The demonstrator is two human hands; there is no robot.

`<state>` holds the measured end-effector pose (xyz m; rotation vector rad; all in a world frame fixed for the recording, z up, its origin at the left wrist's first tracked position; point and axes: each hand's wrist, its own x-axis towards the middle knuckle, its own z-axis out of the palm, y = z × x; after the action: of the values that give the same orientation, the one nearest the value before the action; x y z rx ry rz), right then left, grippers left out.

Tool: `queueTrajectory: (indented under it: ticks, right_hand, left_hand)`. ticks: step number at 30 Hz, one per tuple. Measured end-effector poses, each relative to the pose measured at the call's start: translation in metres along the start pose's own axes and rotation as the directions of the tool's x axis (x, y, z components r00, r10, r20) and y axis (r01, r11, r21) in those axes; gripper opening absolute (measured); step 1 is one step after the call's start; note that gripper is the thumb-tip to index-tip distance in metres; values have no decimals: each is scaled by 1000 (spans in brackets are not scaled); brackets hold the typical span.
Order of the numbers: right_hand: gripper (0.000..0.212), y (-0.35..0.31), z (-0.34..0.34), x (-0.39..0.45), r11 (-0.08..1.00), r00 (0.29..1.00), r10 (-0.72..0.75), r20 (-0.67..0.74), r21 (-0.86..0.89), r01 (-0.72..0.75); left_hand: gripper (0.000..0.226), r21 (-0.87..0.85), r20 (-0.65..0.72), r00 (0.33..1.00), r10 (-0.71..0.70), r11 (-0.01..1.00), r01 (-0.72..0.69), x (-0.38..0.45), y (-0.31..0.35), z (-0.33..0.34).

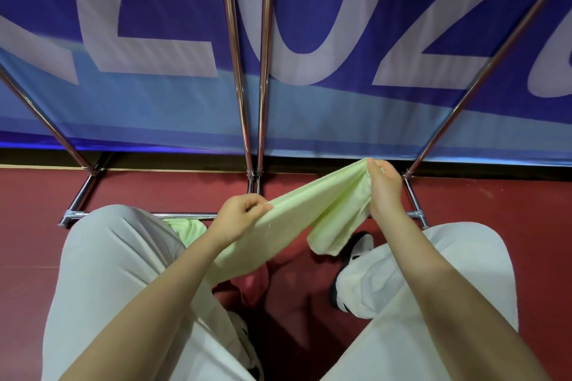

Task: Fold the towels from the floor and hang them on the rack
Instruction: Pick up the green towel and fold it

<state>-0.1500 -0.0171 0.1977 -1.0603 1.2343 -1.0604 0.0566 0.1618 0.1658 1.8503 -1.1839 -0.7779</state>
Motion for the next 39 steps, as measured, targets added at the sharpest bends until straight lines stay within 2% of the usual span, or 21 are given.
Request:
queueTrajectory:
  ticks: [4, 6, 12, 15, 17, 20, 22, 25, 27, 31, 36, 39]
  right_hand:
    - [26, -2, -14, 4, 1000, 988, -25, -155, -3, 25]
    - [23, -4, -18, 4, 997, 986, -51, -161, -67, 40]
    - [14, 1, -5, -16, 909, 985, -93, 146, -390, 144]
    - [5, 3, 10, -35, 922, 958, -109, 265, -333, 197]
    - [13, 4, 18, -46, 922, 929, -120, 351, -307, 236]
    - [21, 5, 31, -60, 897, 825, -128, 551, -291, 333]
    - [24, 10, 42, -68, 899, 758, -105, 644, -265, 349]
    - [18, 19, 58, -77, 916, 710, -58, 702, -246, 318]
    - [10, 22, 63, -77, 908, 688, -74, 722, -236, 346]
    - [16, 17, 66, -71, 902, 723, -133, 678, -219, 371]
    - [17, 12, 64, -57, 879, 798, -188, 572, -266, 397]
    - [15, 9, 60, -46, 875, 854, -177, 488, -319, 364]
  left_hand:
    - [20, -16, -78, 997, 20, 1000, -21, 0, -2, -4]
    - [24, -9, -136, 990, 48, 999, -49, -1, -2, -5]
    - [13, -85, -338, 938, 80, 990, -116, -8, 14, -14]
    - [18, -126, -350, 932, 97, 981, -149, -12, 25, -15]
    - [23, -145, -334, 935, 119, 974, -175, -12, 31, -13]
    - [28, -113, -294, 939, 180, 969, -221, -12, 39, -8]
    - [29, -88, -277, 934, 226, 962, -258, -13, 43, -6]
    - [24, -88, -275, 926, 259, 952, -292, -13, 47, -5]
    - [19, -86, -280, 927, 250, 955, -283, -13, 49, -5]
    - [21, -66, -313, 930, 193, 972, -224, -11, 43, -10]
    - [28, 16, -131, 983, 129, 992, -128, -7, 30, -6]
    - [37, 5, -129, 988, 89, 996, -89, -5, 23, -6]
